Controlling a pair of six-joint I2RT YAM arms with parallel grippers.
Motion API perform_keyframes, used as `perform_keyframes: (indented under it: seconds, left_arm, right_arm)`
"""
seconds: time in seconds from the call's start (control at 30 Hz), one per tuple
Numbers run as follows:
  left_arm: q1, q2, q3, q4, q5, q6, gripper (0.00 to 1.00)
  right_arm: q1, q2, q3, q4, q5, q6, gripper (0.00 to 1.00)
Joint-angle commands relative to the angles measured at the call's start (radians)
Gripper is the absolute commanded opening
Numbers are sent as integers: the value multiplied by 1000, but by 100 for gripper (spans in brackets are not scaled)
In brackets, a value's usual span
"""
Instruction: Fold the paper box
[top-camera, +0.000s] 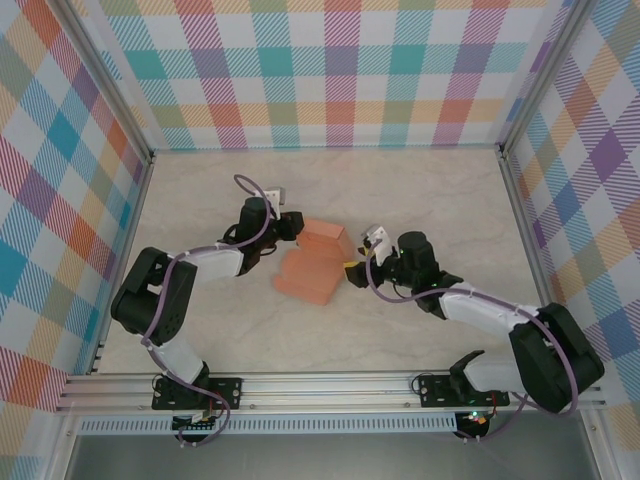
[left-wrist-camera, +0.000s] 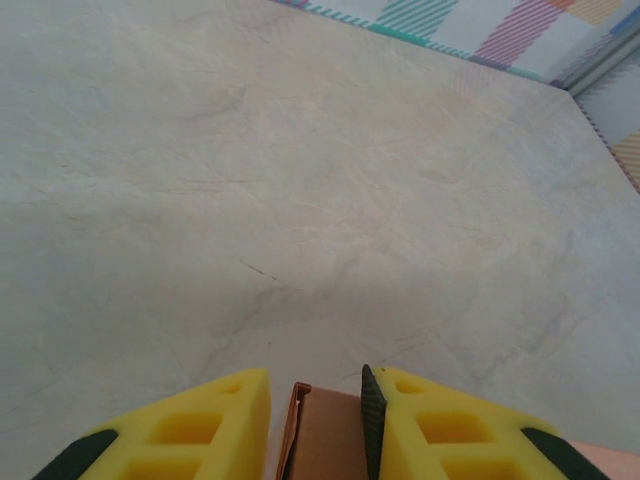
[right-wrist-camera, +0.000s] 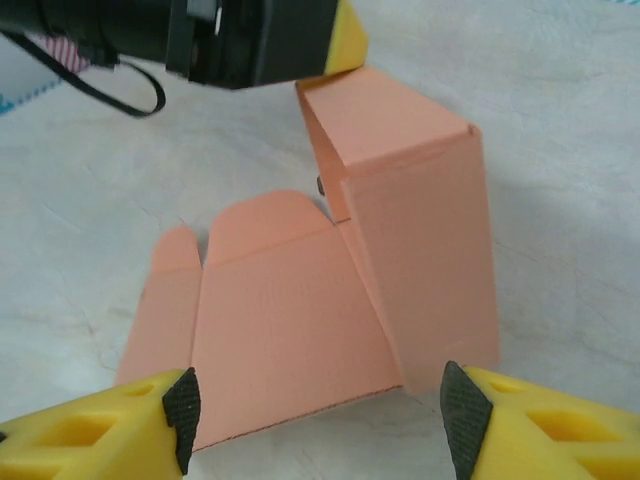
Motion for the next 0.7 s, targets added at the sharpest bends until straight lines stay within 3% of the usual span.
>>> perform_keyframes:
  seconds: [0.0,0.17,0.3,0.37,0.53,0.67]
  left_arm:
    - [-31,-1,-51,-179,-79,21,30]
    - [-84,-32,-49,-208,-165,18,30]
    - [-103,-50,-39,-227,-193,-10,33]
    - [-103,-70,-38,-232,-208,-28,37]
    - [-76,-115,-25,-288,-218,-12,42]
    - [-14,-176,-93,-209,-164,-18,46]
  right_arm:
    - [-29,-37,47,-101,22,256,69]
    - [-70,14,202,-277,40,573,69]
    - [-127,86,324,-370,-41,721,67]
    - [-147,108,362,-397,-53,715,67]
    - [-210,118,508,-670,49,585,69]
    - [-222,135,649,-875,76,441,69]
